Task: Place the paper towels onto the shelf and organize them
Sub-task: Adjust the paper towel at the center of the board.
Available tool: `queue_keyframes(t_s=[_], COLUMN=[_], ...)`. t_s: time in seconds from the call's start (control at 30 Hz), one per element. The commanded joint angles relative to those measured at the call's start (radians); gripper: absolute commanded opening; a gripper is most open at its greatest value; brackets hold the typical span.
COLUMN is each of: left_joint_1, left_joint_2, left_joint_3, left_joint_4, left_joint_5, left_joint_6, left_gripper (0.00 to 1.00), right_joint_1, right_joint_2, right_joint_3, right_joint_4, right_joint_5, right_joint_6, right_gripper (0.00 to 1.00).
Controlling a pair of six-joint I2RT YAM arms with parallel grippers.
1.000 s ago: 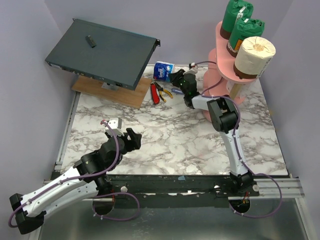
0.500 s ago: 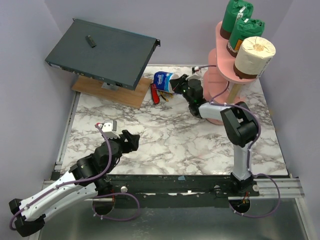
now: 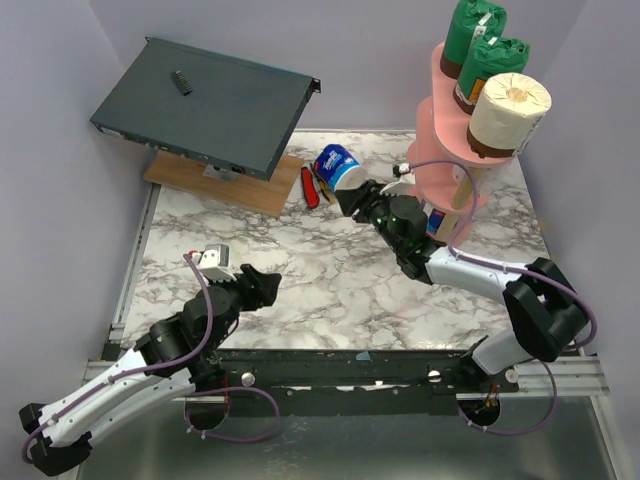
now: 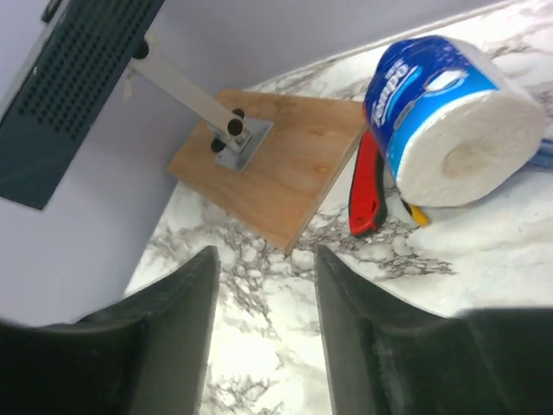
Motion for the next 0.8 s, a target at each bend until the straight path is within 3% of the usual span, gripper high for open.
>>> queue_keyframes(t_s=[0.0, 0.03, 0.07, 0.23, 0.5, 0.77], left_joint_1=[0.003, 0.003, 0.004, 0.003, 0.003, 0.003], left_joint_2=[-0.022, -0.021, -0.021, -0.022, 0.02, 0.053], left_joint_3=[-0.022, -0.022, -0.02, -0.01, 0.007, -0.006], left_joint_4=[-0.008, -0.013, -0.021, -0.042, -0.037, -0.011], left_joint_5=[0.046, 0.048, 0.046, 0.036, 0.032, 0.032], left_joint_6=[-0.047, -0.052, -0.056, -0.056, -0.044, -0.029], left_gripper=[0.7, 0.7, 0.7, 0.7, 0.7, 0.7], right_joint_1=[-0.007, -0.007, -0.007, -0.01, -0.087, -0.094], right_joint_2=[-0.02, 0.0, 0.029, 0.188, 0.351, 0.445], right_joint_3=[0.06, 0.096, 0.136, 0.363, 0.486, 0.603], right_joint_4=[-0.115, -0.129, -0.165, -0.324, -0.344, -0.208], right_joint_5=[0.103, 0.116, 0.144, 0.279, 0.213, 0.345], right_joint_6=[-0.087, -0.101, -0.108, -0.089, 0.09, -0.186], right_gripper=[0.65, 0.85, 0.99, 1.0, 1.0, 1.0])
